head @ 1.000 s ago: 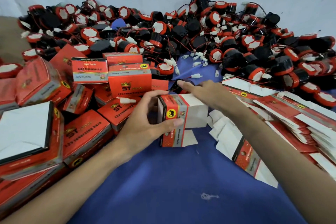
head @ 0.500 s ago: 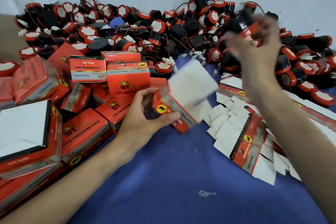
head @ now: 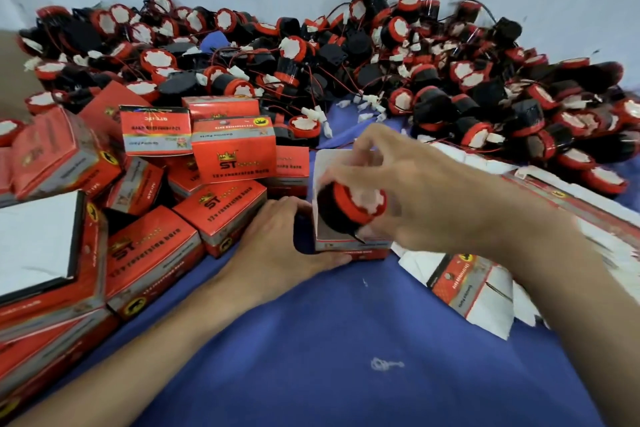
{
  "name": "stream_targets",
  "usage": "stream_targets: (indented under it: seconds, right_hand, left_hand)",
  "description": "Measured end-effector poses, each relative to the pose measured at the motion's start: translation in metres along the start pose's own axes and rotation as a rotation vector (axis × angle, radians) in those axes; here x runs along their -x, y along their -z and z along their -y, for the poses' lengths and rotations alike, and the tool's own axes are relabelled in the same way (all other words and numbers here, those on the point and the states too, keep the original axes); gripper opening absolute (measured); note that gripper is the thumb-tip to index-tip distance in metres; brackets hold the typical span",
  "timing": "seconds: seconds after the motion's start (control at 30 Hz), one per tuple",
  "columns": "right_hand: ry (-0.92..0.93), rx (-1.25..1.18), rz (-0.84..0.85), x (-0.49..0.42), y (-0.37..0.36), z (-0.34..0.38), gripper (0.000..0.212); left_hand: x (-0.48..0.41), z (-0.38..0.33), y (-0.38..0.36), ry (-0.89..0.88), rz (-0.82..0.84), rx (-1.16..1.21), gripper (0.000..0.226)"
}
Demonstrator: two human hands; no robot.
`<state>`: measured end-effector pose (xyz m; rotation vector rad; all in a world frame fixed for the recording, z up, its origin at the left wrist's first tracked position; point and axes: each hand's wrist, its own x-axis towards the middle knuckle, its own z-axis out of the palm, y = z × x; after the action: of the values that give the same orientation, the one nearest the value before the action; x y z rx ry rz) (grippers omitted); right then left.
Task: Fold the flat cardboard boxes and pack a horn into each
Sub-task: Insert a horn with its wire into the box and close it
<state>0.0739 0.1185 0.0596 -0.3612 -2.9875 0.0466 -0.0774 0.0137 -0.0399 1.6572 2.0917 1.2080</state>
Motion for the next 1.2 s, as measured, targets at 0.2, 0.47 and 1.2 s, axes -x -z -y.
stream_targets:
  seconds: [0.2, 0.47, 1.2]
  right_hand:
    - [-0.041, 0.214, -0.014, -0.009, -0.021, 0.004, 0.059]
    - [0.184, 0.203, -0.225, -0.004, -0.037, -0.011, 0.067]
    - [-0.032, 0.009, -0.004, -0.007, -0.042, -0.032, 0.035]
  left_hand:
    - [-0.004, 0.015, -0.001, 0.085, 0.094, -0.044, 0.059]
    - [-0.010, 0.020, 0.002, 0.064, 0.141, -0.025, 0.063]
    - [-0.021, 0.023, -0.006, -0.070, 0.135, 0.070, 0.091]
